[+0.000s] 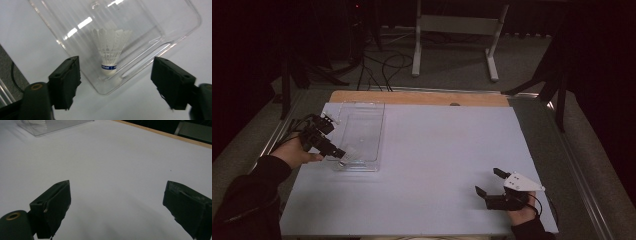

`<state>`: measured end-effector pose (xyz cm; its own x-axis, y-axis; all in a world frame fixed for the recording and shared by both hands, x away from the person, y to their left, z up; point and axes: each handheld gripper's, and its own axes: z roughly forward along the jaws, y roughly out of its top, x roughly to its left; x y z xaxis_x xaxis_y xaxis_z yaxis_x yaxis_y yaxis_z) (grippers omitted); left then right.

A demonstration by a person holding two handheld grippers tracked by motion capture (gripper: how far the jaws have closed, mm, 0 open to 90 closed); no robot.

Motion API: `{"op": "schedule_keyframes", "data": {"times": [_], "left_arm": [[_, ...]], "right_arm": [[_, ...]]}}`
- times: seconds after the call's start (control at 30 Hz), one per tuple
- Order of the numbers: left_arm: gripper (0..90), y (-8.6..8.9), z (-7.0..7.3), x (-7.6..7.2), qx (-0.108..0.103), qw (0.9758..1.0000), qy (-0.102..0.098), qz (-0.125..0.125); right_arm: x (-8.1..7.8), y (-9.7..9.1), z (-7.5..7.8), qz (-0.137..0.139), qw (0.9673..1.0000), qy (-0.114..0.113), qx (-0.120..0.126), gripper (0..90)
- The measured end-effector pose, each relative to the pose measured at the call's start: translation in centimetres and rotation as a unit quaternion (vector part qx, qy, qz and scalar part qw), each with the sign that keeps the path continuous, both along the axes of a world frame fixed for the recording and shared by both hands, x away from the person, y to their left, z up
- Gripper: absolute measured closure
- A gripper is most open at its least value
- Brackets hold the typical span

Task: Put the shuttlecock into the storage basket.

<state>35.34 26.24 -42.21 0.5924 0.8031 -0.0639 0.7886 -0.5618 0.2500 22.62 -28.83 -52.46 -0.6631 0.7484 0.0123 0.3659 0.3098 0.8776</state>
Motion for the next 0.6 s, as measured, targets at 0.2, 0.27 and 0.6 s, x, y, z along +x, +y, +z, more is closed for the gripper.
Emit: {"op": "schedule_keyframes", "data": {"times": [0.2,0.27,0.6], "left_arm": [[15.1,-0.7,0.5,0.0,-0.004,1.0,-0.004,-0.002],[13.8,-0.9,0.7,0.0,-0.001,0.9999,-0.01,-0.005],[0.0,-1.2,1.4,0.2,-0.044,0.9986,-0.016,-0.026]], "right_arm": [[0.0,0.0,0.0,0.0,1.0,-0.001,0.0,8.0],[0.0,0.0,0.0,0.0,1.0,0.001,0.0,8.0],[0.0,0.0,0.0,0.0,1.0,0.002,0.003,8.0]]}}
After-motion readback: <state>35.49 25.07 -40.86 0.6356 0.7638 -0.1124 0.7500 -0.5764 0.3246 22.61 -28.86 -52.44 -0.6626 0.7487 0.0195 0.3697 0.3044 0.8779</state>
